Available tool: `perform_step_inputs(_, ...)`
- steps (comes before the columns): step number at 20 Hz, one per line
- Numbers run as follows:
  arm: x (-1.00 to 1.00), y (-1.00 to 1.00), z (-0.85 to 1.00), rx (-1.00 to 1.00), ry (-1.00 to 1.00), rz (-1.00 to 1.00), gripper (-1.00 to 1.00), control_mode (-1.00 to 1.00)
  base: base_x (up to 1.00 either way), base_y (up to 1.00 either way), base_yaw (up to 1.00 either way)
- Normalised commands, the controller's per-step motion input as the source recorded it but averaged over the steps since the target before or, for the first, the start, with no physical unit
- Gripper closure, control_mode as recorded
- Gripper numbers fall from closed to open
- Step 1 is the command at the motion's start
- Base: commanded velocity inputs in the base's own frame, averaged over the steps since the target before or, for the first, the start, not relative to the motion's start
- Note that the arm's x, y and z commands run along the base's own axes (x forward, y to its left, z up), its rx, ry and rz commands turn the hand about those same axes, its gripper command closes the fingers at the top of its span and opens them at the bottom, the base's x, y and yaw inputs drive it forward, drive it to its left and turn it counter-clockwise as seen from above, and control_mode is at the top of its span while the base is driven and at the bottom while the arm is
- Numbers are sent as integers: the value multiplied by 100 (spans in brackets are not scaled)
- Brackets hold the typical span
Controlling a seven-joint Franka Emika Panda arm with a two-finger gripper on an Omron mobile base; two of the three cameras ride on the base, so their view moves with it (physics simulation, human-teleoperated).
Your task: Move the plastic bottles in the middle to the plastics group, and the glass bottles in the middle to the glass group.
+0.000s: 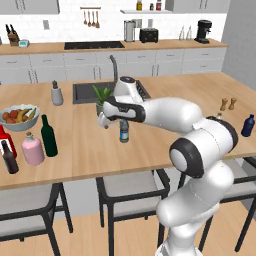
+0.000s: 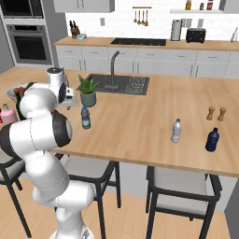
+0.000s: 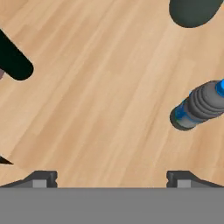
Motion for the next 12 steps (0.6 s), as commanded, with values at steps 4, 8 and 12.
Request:
perform_step_inputs(4,-1,-96,-6,4,1,-41,-100,-100,0,0,0)
perform_step_inputs(8,8,-59,2,-1,1,-47,-100,-100,0,0,0)
perform_step_inputs(12,49,-8,0,-1,13,-25,-100,-100,0,0,0)
